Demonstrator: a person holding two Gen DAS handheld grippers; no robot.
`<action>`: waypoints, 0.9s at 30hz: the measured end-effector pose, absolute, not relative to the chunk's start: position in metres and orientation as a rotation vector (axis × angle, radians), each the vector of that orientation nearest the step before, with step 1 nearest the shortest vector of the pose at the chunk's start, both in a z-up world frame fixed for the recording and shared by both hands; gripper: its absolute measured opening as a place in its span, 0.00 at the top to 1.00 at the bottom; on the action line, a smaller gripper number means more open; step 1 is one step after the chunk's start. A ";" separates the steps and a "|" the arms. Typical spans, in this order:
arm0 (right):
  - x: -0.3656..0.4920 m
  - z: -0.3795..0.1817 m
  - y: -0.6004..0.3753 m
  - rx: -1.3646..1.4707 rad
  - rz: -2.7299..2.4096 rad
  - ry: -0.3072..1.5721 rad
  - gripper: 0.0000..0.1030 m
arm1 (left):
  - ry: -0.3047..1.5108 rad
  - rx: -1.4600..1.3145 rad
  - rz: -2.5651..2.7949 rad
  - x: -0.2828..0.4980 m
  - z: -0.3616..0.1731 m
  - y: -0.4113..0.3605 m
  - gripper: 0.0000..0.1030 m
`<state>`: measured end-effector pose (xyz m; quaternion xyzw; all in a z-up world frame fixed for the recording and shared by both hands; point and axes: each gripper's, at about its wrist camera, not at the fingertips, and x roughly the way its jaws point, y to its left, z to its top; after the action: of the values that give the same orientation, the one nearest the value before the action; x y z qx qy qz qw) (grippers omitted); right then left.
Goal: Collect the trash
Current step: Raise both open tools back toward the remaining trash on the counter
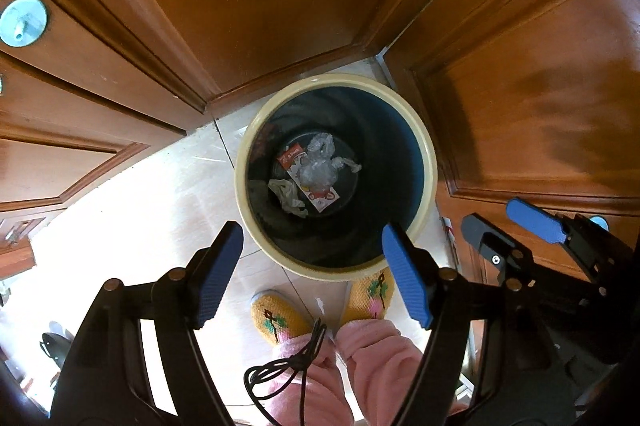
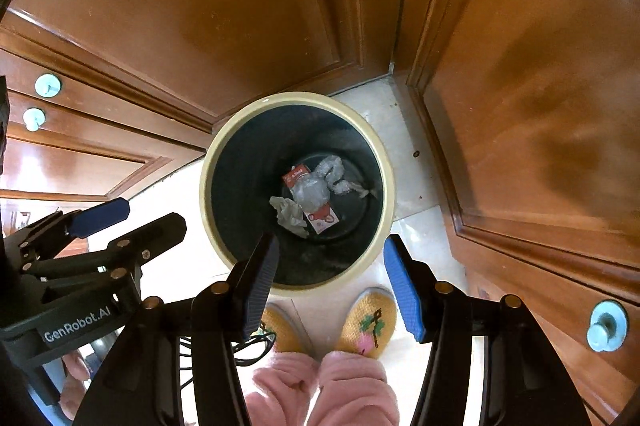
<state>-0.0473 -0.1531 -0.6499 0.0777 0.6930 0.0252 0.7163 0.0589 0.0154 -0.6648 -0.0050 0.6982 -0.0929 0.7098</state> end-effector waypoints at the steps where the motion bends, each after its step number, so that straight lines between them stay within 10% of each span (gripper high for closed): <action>1: -0.048 -0.646 -0.153 0.173 0.055 1.535 0.46 | 1.550 -0.010 -0.207 0.058 -0.662 0.014 0.32; 12: -0.058 -0.552 -0.161 0.182 0.022 1.515 0.46 | 1.536 -0.002 -0.198 0.050 -0.567 0.005 0.32; 27: -0.075 -0.297 -0.139 0.194 0.012 1.306 0.46 | 1.294 0.093 -0.306 0.022 -0.300 0.016 0.32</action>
<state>-0.0749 -0.1388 -0.2975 0.0902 0.6068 0.0057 0.7897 0.0216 0.0160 -0.3003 0.0434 0.6001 -0.1421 0.7860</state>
